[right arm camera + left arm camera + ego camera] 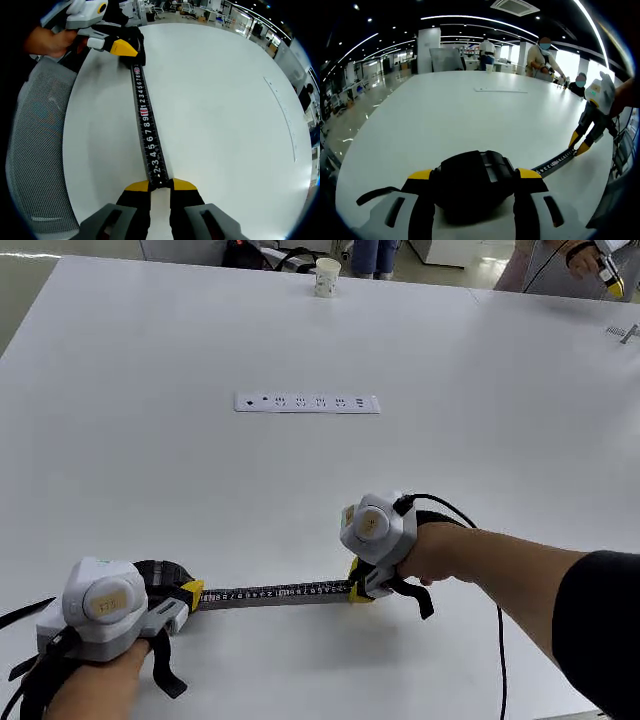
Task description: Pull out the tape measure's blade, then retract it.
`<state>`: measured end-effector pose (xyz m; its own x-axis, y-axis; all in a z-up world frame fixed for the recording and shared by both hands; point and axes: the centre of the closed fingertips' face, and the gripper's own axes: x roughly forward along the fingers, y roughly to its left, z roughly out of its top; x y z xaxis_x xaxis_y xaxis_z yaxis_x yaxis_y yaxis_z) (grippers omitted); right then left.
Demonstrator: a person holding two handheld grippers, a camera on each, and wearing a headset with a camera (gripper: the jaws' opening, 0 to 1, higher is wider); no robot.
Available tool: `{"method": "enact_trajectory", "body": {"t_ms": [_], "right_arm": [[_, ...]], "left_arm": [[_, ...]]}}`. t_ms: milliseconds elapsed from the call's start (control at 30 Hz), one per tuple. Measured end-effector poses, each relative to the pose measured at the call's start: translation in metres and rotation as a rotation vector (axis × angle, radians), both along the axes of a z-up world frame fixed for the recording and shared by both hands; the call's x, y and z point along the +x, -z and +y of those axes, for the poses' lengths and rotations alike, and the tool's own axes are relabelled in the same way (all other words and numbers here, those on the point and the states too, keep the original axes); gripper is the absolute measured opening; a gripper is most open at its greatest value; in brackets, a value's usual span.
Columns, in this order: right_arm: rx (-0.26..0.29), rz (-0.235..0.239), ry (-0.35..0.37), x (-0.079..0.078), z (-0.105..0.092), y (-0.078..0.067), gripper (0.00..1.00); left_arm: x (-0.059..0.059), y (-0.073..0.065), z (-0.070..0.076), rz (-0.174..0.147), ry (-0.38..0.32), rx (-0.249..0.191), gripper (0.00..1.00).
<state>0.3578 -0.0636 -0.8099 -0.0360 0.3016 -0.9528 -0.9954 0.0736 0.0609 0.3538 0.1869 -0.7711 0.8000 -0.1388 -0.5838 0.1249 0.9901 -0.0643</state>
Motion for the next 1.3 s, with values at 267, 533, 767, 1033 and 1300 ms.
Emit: {"method": "enact_trajectory", "body": {"t_ms": [267, 533, 767, 1033, 1300], "right_arm": [[-0.019, -0.008, -0.033, -0.001, 0.003, -0.001, 0.1], [-0.021, -0.017, -0.033, 0.0, 0.005, 0.0, 0.1], [-0.01, -0.011, -0.016, 0.0, 0.007, 0.0, 0.1], [-0.007, -0.016, -0.023, 0.0, 0.009, 0.001, 0.1], [-0.01, -0.008, -0.018, 0.0, 0.012, 0.0, 0.1]], "left_arm": [[0.0, 0.0, 0.0, 0.0, 0.001, -0.001, 0.59], [0.0, 0.0, 0.0, 0.004, 0.001, -0.001, 0.59], [-0.001, 0.0, 0.0, 0.009, 0.002, -0.003, 0.59], [-0.001, 0.0, 0.0, 0.011, 0.002, -0.003, 0.59], [-0.001, 0.001, 0.0, 0.013, 0.003, -0.004, 0.59]]}}
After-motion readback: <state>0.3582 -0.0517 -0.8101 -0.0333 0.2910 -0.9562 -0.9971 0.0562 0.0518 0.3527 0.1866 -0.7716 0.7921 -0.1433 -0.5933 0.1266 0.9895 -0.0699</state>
